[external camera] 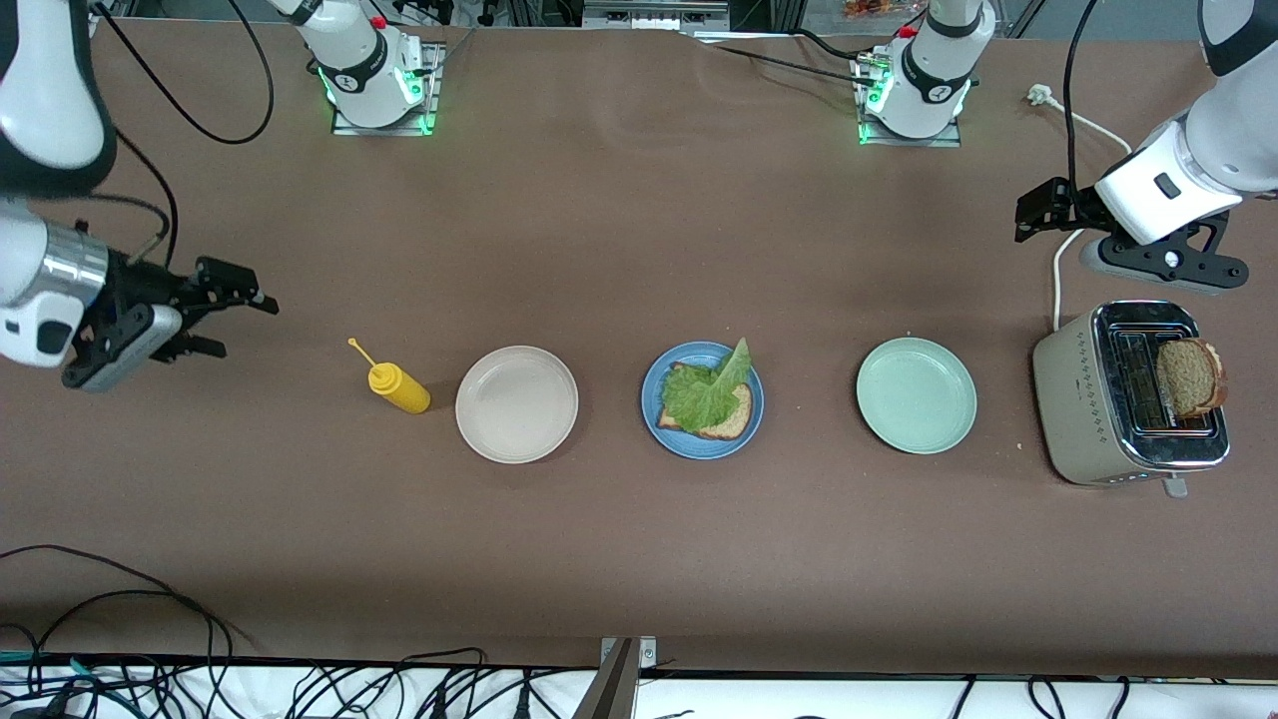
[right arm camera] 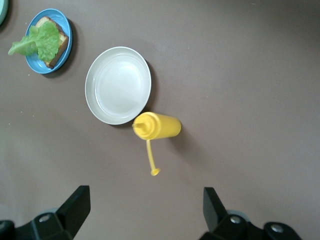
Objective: Make sandwich in blue plate with both arms
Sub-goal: 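Lower the right gripper to the yellow mustard bottle and grasp it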
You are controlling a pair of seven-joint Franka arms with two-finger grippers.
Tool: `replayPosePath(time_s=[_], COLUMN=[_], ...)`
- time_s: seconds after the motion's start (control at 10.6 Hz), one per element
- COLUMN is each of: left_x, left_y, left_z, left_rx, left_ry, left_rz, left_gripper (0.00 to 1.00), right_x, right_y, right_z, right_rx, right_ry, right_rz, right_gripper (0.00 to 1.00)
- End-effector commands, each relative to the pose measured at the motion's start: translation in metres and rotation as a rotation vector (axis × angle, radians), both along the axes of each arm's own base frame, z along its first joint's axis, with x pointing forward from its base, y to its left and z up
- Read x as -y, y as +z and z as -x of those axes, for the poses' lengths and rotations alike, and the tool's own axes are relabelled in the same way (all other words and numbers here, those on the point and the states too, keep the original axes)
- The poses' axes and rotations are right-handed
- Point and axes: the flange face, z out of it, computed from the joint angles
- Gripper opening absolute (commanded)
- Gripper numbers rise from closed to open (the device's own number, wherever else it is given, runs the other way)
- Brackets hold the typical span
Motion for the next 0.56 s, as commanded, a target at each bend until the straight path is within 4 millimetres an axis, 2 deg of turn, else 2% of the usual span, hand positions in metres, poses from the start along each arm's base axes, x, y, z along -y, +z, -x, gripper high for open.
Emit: replayPosePath(time_s=[0.0,0.19,0.47], left_x=[0.007,0.009,0.025], left_y=[0.004,0.003,0.004], left_z=[0.007,0.007,0.01], left_rx=[-0.003,-0.004,-0.003], left_ry=[-0.002,-0.006,0.023], left_rz=[0.008,0.009,-0.001], left_gripper=[1.0,1.0,1.0], right_x=[0.03,0.042,0.056], right_y=[-0.07,-0.119,-0.187], right_z=[-0.022,-0.032,-0.033], right_rx=[0.055,0.118,0.212], right_ry=[0.118,0.208,0.333], right_rz=[-0.166,-0.281,-0.41], right_gripper=[1.0,1.0,1.0])
